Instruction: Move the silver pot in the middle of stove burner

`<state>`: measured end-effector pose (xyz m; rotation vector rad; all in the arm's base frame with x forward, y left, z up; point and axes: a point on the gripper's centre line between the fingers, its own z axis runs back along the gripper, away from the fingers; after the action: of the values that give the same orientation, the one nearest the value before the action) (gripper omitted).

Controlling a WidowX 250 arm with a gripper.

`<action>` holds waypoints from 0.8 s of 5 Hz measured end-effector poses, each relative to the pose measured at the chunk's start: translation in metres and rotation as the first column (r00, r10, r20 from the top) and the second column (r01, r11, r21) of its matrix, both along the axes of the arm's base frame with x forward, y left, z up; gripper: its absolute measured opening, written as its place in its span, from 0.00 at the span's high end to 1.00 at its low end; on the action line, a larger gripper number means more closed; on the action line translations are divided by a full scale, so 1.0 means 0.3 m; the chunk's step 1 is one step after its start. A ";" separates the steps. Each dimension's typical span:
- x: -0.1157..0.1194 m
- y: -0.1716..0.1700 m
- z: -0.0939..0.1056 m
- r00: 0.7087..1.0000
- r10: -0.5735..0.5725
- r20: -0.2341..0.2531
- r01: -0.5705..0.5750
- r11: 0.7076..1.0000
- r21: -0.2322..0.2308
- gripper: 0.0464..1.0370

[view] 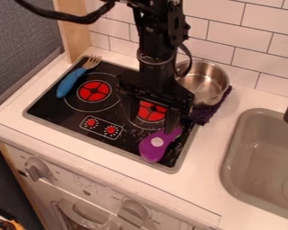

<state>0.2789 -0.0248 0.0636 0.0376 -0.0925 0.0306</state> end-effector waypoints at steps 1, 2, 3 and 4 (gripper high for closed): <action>-0.005 0.001 -0.026 1.000 0.000 -0.027 0.000 1.000 0.003 0.04; 0.035 -0.043 -0.021 0.998 -0.056 -0.012 0.056 0.998 0.014 0.04; 0.094 -0.073 -0.037 0.995 -0.099 -0.012 0.099 0.995 0.005 0.04; 0.169 -0.137 -0.022 0.983 -0.183 0.016 0.183 0.983 0.000 0.04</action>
<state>0.3296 -0.0660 0.0570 0.0275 -0.1116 -0.1526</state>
